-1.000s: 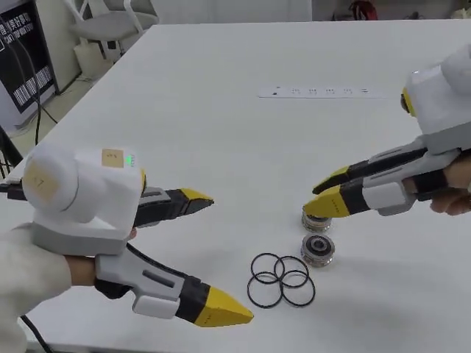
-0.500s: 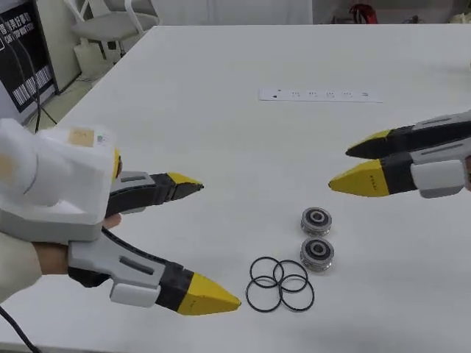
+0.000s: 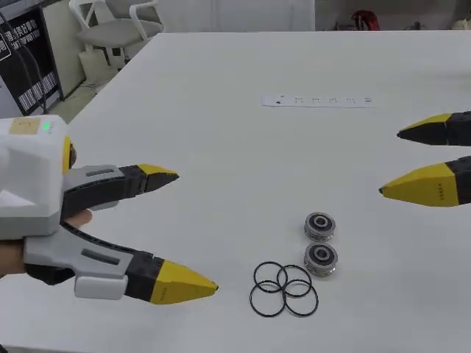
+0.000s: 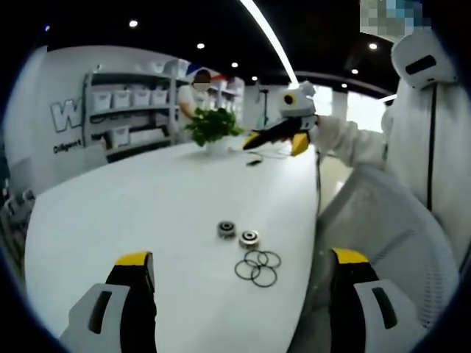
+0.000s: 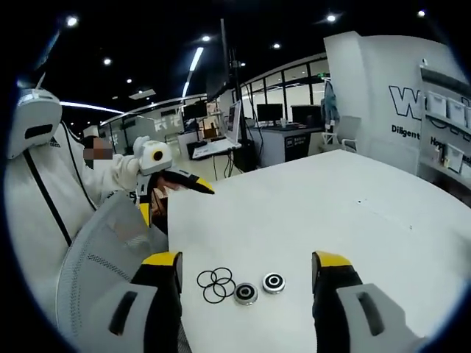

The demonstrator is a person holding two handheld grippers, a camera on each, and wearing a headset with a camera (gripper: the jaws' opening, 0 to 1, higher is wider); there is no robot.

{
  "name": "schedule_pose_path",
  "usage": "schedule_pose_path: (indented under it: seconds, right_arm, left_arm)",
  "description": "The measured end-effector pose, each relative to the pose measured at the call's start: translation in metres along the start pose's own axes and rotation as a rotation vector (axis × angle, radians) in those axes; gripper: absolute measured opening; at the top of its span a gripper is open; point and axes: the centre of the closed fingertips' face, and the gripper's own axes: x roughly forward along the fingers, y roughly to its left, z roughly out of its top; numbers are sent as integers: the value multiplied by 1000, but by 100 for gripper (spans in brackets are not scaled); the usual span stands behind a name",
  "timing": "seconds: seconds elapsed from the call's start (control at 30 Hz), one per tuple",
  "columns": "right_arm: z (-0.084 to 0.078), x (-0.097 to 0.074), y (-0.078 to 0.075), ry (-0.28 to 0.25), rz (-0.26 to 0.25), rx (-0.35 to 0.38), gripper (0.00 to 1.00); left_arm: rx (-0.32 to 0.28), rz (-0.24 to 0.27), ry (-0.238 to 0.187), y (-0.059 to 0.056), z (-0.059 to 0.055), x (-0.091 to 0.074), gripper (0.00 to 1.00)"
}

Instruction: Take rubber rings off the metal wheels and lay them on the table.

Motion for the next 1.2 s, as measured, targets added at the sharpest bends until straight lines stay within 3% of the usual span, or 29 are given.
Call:
schedule_pose_path:
  seconds: [0.47,0.7,1.2]
  right_arm:
    - [-37,-16,7,-5,-33,51,77]
    - [-66,-18,17,23,-43,105,78]
    - [-101,-15,33,32,-57,207,80]
  left_arm:
    - [-51,80,-40,4,-12,-23,100]
    - [-70,99,-47,3,-18,-26,100]
    - [-103,136,-41,0,-35,-30,100]
